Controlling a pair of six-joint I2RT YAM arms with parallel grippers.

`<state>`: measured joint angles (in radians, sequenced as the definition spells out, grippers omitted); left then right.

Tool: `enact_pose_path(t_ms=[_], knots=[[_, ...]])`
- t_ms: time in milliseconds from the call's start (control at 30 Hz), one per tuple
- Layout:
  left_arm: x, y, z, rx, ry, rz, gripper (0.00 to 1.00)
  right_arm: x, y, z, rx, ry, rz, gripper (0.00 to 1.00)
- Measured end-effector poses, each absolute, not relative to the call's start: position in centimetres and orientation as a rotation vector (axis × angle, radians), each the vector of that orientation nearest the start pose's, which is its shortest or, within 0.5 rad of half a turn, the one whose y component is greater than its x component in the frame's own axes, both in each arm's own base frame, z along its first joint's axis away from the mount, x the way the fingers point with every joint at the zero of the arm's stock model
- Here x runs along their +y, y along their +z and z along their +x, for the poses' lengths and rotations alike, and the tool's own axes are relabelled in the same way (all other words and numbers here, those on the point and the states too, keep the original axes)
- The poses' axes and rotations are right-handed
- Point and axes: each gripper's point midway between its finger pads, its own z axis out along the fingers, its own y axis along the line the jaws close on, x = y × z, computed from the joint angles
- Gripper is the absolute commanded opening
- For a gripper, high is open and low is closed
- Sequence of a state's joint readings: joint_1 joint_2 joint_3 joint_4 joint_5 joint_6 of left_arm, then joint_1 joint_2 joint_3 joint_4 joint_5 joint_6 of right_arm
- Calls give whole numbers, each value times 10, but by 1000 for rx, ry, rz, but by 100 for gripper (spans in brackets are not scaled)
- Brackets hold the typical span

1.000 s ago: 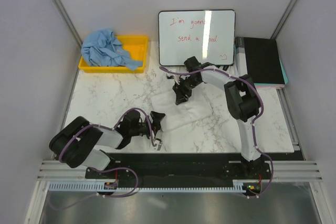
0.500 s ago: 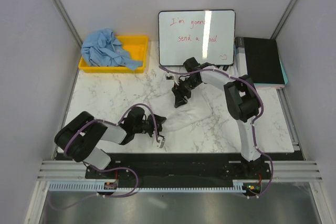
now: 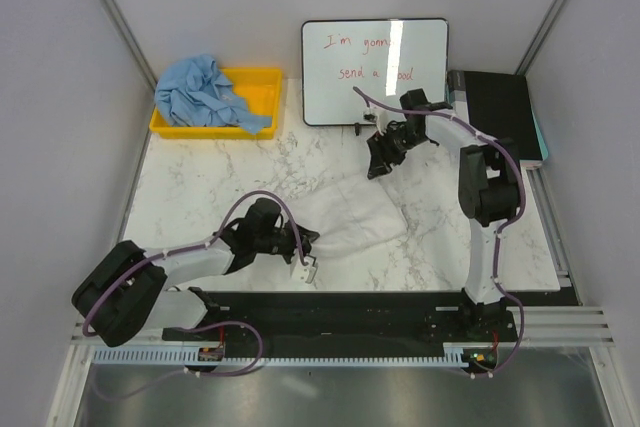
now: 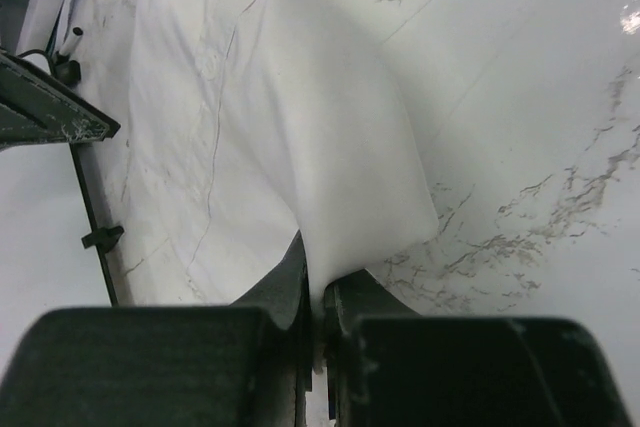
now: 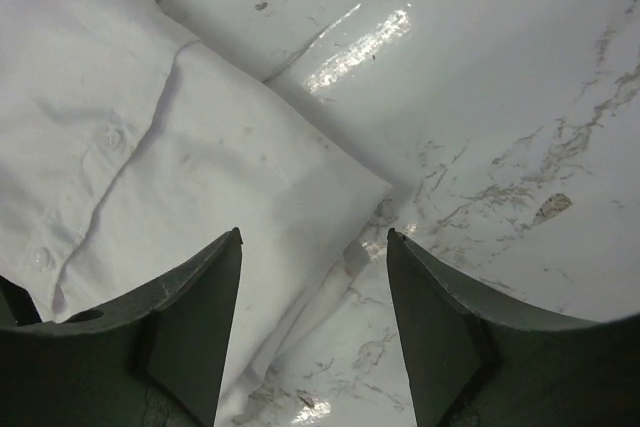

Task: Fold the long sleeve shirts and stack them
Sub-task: Fold the shirt

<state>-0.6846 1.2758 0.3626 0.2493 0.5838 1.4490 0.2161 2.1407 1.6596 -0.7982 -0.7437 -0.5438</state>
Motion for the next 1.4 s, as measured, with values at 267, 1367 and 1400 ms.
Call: enact_pose_path(t_ms=[267,1367,1400], knots=[[-268,72,209,806,-274,1987,2,226,57,391,2316,956,-1183,42],[-256,91,325,2390,-831,960,2,250,56,257,2390,1884,-1092,41],[-255,85,329,2421,-829,938,2,239,50,266,2418,1868,-1041,41]])
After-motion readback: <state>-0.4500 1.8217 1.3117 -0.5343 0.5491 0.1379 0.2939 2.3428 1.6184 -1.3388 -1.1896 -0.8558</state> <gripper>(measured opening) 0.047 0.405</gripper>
